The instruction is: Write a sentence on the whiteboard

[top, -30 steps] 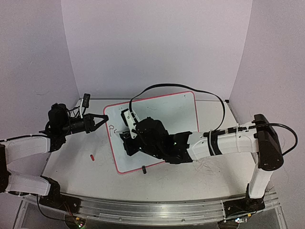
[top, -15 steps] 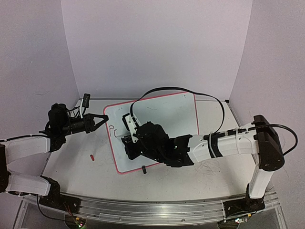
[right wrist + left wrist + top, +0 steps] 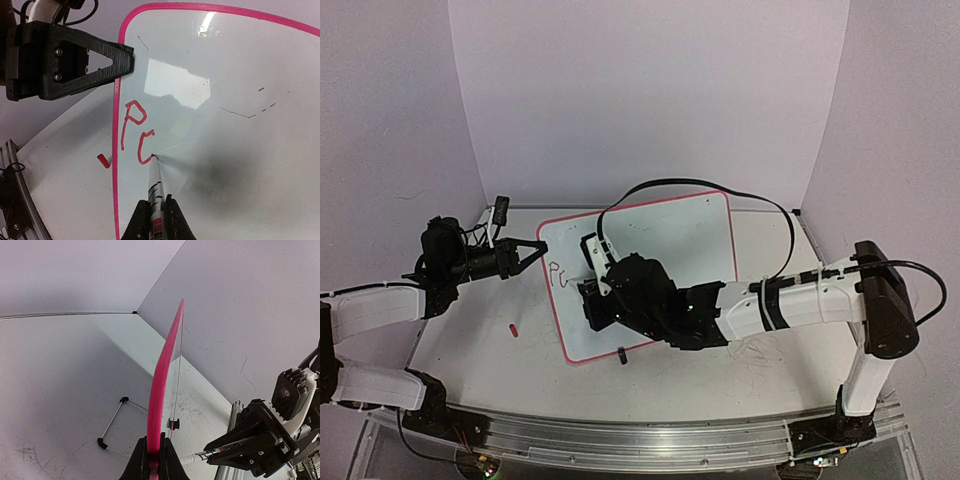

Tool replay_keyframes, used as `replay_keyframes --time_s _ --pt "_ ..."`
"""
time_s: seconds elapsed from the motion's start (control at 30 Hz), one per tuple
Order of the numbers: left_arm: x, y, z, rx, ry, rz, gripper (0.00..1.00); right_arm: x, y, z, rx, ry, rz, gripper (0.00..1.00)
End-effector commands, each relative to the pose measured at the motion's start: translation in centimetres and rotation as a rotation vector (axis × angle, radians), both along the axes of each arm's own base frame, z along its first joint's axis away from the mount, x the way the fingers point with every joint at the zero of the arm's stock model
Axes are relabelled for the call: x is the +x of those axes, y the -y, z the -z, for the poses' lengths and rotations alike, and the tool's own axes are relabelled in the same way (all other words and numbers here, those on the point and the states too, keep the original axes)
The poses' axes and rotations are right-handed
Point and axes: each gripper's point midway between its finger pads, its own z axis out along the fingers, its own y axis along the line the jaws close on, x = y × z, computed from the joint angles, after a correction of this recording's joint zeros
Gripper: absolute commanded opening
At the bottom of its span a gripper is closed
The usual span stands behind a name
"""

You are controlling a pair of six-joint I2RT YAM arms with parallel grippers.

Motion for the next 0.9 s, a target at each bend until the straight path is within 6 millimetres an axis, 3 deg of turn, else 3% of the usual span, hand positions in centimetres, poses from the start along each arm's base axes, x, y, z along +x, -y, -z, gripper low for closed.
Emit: replay_keyframes --time_s 0.0,0.43,0.87 --pt "-0.7 0.3 -1.9 -0.019 0.078 0.032 0.00 2.1 1.1 -2.5 0.041 0.044 0.079 0.00" --pt "-0.8 0.2 -2.0 -0.022 0.082 0.031 0.00 2.7 1.0 -3.3 0.047 0.064 0.092 0.00" --pt "-0.8 0.2 -2.0 -0.021 0.082 0.031 0.00 2.5 -0.6 -2.9 0.043 0.056 0.047 0.00"
